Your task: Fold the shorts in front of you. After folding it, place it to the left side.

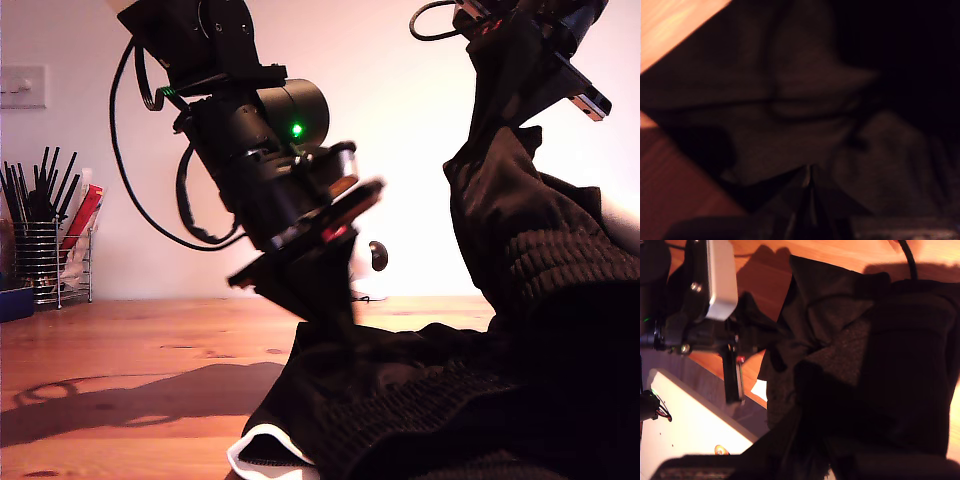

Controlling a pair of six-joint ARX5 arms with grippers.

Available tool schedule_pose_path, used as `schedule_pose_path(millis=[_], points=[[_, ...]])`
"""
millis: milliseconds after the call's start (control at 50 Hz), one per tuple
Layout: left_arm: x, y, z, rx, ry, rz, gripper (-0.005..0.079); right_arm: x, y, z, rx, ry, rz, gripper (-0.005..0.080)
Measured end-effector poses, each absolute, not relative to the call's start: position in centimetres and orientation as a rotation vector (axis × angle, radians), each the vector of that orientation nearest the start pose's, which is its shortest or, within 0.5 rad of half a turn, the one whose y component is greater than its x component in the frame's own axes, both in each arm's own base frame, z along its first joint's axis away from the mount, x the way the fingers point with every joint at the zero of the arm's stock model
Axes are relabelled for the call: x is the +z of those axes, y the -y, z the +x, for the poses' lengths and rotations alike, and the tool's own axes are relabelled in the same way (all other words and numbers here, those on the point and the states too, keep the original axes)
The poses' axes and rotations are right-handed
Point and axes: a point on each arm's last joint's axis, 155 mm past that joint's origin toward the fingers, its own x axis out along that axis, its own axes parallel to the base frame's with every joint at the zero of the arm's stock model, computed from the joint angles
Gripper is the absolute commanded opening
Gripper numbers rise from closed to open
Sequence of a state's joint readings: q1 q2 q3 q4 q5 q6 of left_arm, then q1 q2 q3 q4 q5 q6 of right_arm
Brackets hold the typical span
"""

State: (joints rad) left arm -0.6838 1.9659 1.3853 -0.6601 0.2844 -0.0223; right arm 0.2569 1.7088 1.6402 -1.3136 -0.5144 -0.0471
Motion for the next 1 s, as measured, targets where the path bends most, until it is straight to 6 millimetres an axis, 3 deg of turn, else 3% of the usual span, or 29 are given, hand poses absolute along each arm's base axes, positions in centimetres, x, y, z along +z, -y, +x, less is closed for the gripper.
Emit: schedule_pose_path(millis=[180,340,520,720,1000], points=[[2.7,31.5,30.9,-0.808,-1.271,0.25,-0.0011,18.4,-17.6,31.2,0.674,-1.388,0.144,-0.0013],[0.2,31.2,30.4,-0.796,-1.336,0.262,-0.0011,18.4,-17.6,31.1,0.675,-1.393,0.146,-0.0013],[0.4,31.6,30.2,-0.819,-1.337,0.241,-0.0011,18.5,-17.6,31.1,0.679,-1.392,0.149,-0.0013],[0.9,32.8,29.5,-0.884,-1.34,0.198,-0.0011,19.4,-19.4,30.9,0.752,-1.372,0.214,-0.0013],[1.2,34.9,27.6,-0.963,-1.331,0.204,-0.0011,19.8,-23.2,29.6,0.838,-1.354,0.174,-0.0013]])
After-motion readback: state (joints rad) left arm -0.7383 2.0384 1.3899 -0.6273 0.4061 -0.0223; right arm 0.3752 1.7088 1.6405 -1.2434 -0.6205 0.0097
